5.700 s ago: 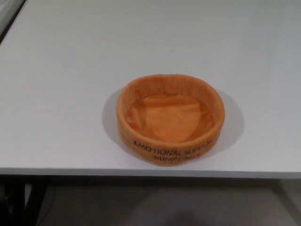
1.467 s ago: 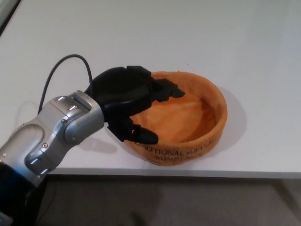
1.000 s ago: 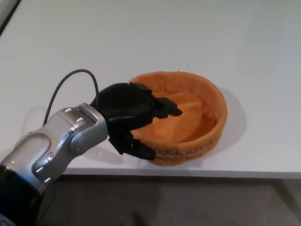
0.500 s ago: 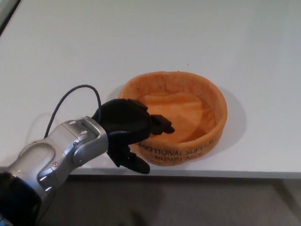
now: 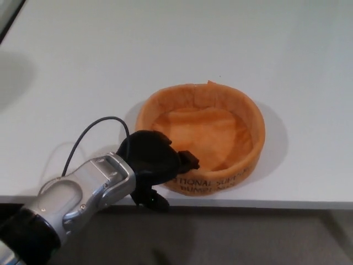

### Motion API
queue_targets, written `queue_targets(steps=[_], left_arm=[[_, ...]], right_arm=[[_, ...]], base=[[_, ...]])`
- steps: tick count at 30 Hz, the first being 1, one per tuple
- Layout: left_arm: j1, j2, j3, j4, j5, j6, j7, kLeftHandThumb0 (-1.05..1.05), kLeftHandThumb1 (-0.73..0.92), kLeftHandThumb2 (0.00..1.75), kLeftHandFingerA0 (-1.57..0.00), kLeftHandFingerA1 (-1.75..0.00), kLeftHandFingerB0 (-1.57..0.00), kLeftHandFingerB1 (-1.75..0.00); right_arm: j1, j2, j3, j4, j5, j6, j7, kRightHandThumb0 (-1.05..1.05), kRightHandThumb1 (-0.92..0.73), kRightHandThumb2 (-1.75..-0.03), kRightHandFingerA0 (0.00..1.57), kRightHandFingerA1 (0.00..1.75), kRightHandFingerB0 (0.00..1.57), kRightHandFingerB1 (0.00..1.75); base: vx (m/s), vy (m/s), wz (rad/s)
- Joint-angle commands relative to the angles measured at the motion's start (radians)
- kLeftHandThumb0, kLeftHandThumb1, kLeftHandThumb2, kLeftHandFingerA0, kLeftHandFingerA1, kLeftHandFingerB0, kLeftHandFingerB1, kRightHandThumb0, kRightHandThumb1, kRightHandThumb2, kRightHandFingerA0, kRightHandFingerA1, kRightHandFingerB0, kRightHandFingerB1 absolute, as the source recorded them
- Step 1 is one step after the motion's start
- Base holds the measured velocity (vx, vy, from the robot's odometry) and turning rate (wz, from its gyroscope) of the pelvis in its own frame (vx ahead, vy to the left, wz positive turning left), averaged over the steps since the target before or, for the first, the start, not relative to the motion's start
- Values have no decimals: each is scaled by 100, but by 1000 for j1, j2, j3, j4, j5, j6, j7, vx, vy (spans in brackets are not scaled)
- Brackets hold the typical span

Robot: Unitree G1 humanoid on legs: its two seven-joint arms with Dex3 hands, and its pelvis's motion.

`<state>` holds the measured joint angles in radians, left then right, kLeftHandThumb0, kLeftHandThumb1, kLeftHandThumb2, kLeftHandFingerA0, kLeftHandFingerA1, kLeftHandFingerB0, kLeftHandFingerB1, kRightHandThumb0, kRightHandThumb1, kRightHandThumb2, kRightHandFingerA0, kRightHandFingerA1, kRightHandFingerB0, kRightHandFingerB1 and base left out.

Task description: A soft plate is kept in the center of the table close to the robot and the robot uses its left hand to pick up the plate, turns it upside down and places it back on the table

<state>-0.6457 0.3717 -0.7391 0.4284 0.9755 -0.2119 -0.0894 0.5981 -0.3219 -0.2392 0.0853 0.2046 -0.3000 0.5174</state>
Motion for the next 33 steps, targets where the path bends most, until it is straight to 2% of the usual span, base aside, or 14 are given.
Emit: queue_targets(steps=[1, 3, 5, 7, 8, 11, 15, 16, 17, 18, 23, 24, 27, 33], left_arm=[[-42, -26, -16, 103, 125, 119, 110, -66, 69, 62, -54, -39, -51, -37], [-68, -29, -25, 110, 156, 140, 118, -66, 68, 61, -67, -49, -59, -41], [-69, -34, -24, 94, 169, 152, 152, -43, 56, 57, -90, -143, -84, -94], [-81, -43, -20, 116, 162, 146, 177, -35, 55, 56, -95, -153, -88, -85], [-89, -41, -25, 127, 168, 139, 189, -35, 54, 60, -97, -164, -83, -120], [-105, -22, -50, 138, 204, 116, 240, -41, 34, 82, -132, -141, -95, -109], [-103, -3, -69, 137, 235, 106, 300, -48, 51, 59, -103, -170, -85, -145], [-104, 4, -77, 135, 245, 101, 303, -50, 52, 60, -102, -171, -84, -147], [-96, 9, -67, 127, 225, 91, 292, -45, 37, 81, -131, -145, -93, -118], [-92, 12, -60, 124, 208, 83, 284, -42, 52, 59, -99, -174, -81, -147], [-88, 24, -46, 112, 178, 62, 241, -42, 54, 59, -96, -175, -78, -153], [-88, 30, -41, 109, 162, 44, 230, -39, 57, 57, -94, -175, -74, -153], [-70, 29, -2, 102, 89, 3, 208, -41, 40, 83, -125, -142, -94, -123], [9, -124, 202, -12, -225, 217, -157, -30, 62, 58, -80, -175, -69, -161]], right_arm=[[-23, -17, -5, 0, 11, 20, 5, -79, -89, -68, 33, 40, 25, 31], [-33, -16, -5, 6, 9, 15, 6, -76, -90, -68, 34, 40, 26, 30], [-5, -23, -8, -7, 11, 20, 16, -78, -89, -68, 35, 40, 27, 31], [-4, -22, -11, -13, 13, 23, 15, -78, -89, -68, 35, 41, 27, 31], [-5, -22, -11, -13, 11, 25, 14, -78, -89, -68, 34, 39, 26, 30], [-6, -24, -10, -9, 3, 20, 14, -78, -90, -68, 35, 39, 26, 30], [-3, -31, -13, -3, 0, 20, 17, -78, -90, -68, 36, 39, 26, 30], [0, -31, -13, -4, -4, 18, 15, -77, -72, -106, 29, 51, 20, 44], [1, -34, -11, -5, -2, 18, 21, -78, -90, -68, 36, 40, 25, 30], [2, -35, -10, -8, -1, 19, 23, -78, -90, -68, 36, 40, 25, 31], [-2, -35, -5, -10, -9, 24, 15, -78, -72, -106, 29, 51, 19, 45], [-2, -36, -4, -8, -10, 17, 17, -78, -91, -68, 36, 40, 25, 31], [-3, -36, -4, -5, -11, 17, 17, -77, -72, -106, 29, 52, 19, 45], [-19, -40, -5, -3, -6, 29, 18, -78, -90, -68, 37, 40, 25, 30]], base=[[0, 0, 0], [0, 0, 0], [0, 0, 0], [0, 0, 0], [0, 0, 0], [0, 0, 0], [0, 0, 0], [0, 0, 0], [0, 0, 0], [0, 0, 0], [0, 0, 0], [0, 0, 0], [0, 0, 0], [0, 0, 0]])
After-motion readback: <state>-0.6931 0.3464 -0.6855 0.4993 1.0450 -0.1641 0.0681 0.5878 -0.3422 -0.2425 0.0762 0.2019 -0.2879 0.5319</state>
